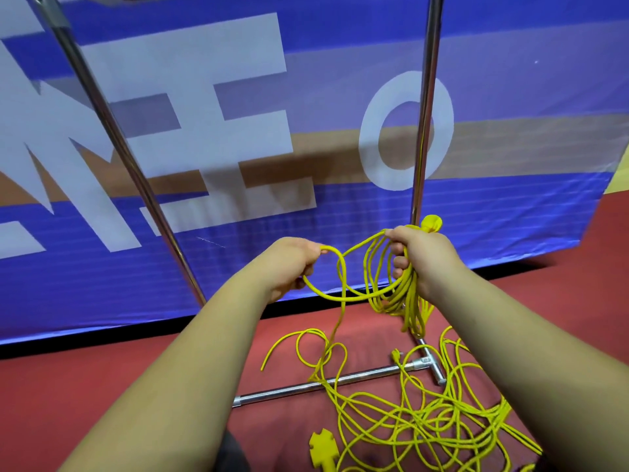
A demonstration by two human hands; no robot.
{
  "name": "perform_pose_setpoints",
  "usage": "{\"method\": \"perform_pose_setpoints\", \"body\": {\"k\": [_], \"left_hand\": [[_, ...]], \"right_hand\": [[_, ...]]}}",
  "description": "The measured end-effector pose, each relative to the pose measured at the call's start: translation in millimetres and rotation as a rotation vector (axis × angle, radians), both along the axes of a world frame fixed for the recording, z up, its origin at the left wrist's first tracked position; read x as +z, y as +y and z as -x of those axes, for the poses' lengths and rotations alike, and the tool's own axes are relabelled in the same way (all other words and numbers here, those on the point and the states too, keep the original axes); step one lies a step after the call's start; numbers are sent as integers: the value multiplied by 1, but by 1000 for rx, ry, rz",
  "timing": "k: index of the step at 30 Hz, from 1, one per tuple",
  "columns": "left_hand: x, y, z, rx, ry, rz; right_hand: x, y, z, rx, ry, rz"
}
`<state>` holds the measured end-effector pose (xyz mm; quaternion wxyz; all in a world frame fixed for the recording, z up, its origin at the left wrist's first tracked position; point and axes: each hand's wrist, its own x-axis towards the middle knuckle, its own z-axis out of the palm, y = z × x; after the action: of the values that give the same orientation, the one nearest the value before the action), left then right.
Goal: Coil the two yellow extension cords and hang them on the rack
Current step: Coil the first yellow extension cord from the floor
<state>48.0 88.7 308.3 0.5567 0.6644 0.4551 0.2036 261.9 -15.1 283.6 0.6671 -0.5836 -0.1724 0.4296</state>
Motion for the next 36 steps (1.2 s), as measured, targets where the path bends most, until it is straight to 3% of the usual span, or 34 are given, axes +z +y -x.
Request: {"method": "perform_pose_setpoints", "body": {"k": [4,7,9,13,15,19,25,31,36], "left_hand": [[6,-6,-5,-27,-342,59],[8,-12,-12,-37,-497,15],[6,-13,-15,-20,-431,-87],[-3,-13,-13,-46,-17,-510],[-5,-17,-14,-45,67,-528],[-8,-22,-14,-64,10,-445],[-14,-19,-8,-135,68,-575],[-18,-9,-1,-32,162,-777],[-20,-3,-1,-59,160,-632]], "right_hand": [[-3,-6,11,110,-139,71],[-6,-11,21,210,-120,68],[-8,-12,26,280,-76,76],[-2,-15,38,380,86,46],[1,-18,44,414,144,31],[3,-20,52,411,178,10],[5,-16,50,358,220,8],[16,-21,50,468,267,-5],[17,-25,49,415,175,69]]}}
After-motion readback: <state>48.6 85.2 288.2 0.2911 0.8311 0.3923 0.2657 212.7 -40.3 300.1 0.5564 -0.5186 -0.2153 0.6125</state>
